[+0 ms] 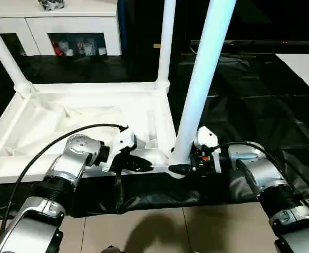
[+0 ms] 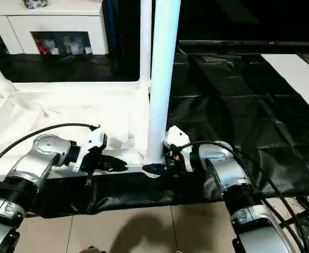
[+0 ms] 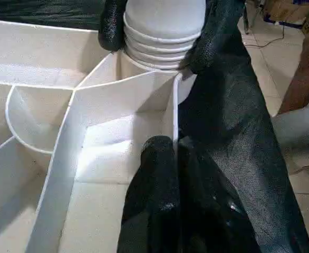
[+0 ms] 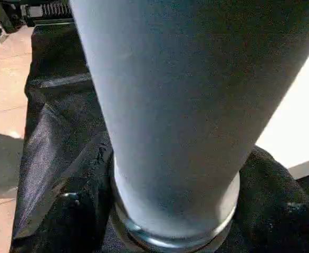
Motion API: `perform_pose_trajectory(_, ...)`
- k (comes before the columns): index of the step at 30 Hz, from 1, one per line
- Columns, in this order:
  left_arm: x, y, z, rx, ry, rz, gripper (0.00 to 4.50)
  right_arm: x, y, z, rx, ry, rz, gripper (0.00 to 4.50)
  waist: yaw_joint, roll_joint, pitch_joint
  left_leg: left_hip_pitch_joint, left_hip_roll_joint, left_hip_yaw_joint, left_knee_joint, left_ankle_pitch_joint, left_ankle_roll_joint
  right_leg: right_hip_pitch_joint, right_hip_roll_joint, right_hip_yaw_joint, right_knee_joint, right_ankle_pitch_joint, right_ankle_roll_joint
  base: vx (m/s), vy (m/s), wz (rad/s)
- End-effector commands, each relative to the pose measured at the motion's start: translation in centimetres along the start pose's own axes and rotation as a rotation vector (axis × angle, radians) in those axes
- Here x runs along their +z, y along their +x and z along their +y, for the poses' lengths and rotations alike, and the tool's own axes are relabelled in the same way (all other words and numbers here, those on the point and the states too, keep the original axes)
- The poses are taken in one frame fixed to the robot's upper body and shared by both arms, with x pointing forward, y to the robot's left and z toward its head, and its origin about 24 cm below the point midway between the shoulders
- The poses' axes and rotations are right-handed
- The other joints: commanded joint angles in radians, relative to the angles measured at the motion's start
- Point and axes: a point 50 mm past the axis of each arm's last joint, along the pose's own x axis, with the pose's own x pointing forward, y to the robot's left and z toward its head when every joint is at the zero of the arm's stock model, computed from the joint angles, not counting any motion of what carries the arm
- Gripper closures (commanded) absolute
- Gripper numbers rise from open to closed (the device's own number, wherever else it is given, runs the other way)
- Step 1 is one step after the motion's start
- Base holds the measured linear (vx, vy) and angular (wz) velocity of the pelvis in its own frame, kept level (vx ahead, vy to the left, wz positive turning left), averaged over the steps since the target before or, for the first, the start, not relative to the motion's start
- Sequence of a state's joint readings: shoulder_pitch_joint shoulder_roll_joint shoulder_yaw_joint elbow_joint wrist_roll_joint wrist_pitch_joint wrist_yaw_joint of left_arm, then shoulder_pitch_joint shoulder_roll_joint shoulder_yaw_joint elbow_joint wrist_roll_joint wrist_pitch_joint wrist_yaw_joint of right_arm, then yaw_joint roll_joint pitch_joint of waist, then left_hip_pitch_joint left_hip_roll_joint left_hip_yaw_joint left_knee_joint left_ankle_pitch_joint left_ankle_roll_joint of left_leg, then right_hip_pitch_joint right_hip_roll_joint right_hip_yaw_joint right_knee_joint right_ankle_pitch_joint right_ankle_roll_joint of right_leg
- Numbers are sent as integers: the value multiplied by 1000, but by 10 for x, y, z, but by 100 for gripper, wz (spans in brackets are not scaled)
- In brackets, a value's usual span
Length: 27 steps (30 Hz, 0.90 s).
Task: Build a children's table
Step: Rotate leg to tighten
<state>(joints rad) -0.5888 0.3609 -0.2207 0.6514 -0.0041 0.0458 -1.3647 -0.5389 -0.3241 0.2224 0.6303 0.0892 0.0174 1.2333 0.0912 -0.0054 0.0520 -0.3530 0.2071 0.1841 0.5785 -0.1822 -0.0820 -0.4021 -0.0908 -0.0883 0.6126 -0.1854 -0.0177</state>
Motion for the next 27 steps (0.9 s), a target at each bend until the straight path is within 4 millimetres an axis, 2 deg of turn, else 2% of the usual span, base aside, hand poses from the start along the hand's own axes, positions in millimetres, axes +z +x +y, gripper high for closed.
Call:
perform_pose_trajectory(1, 14, 16, 4, 59, 7, -64, 450, 4, 20, 11, 69, 5, -28, 178, 0, -11, -65, 0, 29, -3, -59, -165, 71, 54, -57, 52, -68, -174, -231, 0, 0, 0)
perform_pose_trajectory(5, 19, 25, 13, 202, -44, -87, 450, 2, 31, -4, -180, 45, 0, 178, -6, -16, -59, 2, 24, -5, -63, -203, 42, 51, -61, 52, -82, -300, -194, 0, 0, 0)
perform_pose_trajectory(7, 21, 34, 17, 286, -61, -59, 450, 1, 42, -11, -339, 113, -3, 178, -16, -14, -55, 2, 25, -10, -69, -222, 16, 49, -60, 51, -86, -361, -169, 0, 0, 0)
perform_pose_trajectory(8, 24, 39, 20, 332, -72, -54, 450, 1, 48, -13, -406, 147, -9, 179, -18, -12, -56, 2, 24, -12, -70, -231, 11, 49, -60, 50, -88, -377, -162, 0, 0, 0)
perform_pose_trajectory(10, 31, 49, 23, 397, -96, -66, 450, 1, 59, -16, -512, 223, -20, 179, -26, -11, -59, 6, 25, -10, -68, -227, 4, 44, -59, 55, -87, -325, -173, 0, 0, 0)
perform_pose_trajectory(14, 40, 61, 23, 442, -92, -72, 450, 5, 73, -14, -568, 238, -13, 179, -29, -8, -62, 5, 21, -7, -64, -214, 21, 47, -58, 54, -85, -275, -185, 0, 0, 0)
perform_pose_trajectory(16, 44, 68, 21, 440, -84, -76, 450, 11, 81, -12, -567, 232, -56, 110, -27, -9, -63, 1, 20, -7, -63, -198, 31, 51, -57, 53, -83, -248, -185, 0, 0, 0)
perform_pose_trajectory(18, 45, 71, 18, 415, -71, -82, 450, 16, 84, -10, -543, 231, -97, 107, -27, -8, -63, 1, 20, -7, -63, -202, 37, 50, -58, 52, -83, -243, -188, 0, 0, 0)
perform_pose_trajectory(22, 43, 64, 16, 351, -49, -95, 450, 19, 79, -10, -499, 202, -118, 65, -29, -5, -63, 1, 22, -8, -65, -217, 39, 51, -56, 52, -83, -246, -189, 0, 0, 0)
perform_pose_trajectory(25, 42, 53, 13, 270, -33, -130, 450, 17, 67, -9, -397, 115, -96, 65, -27, -5, -66, -2, 22, -8, -64, -204, 48, 55, -58, 53, -79, -207, -197, 0, 0, 0)
perform_pose_trajectory(27, 41, 49, 13, 260, -31, -131, 450, 15, 64, -8, -373, 75, -76, 65, -28, -6, -66, -3, 21, -7, -61, -179, 63, 57, -57, 52, -74, -161, -216, 0, 0, 0)
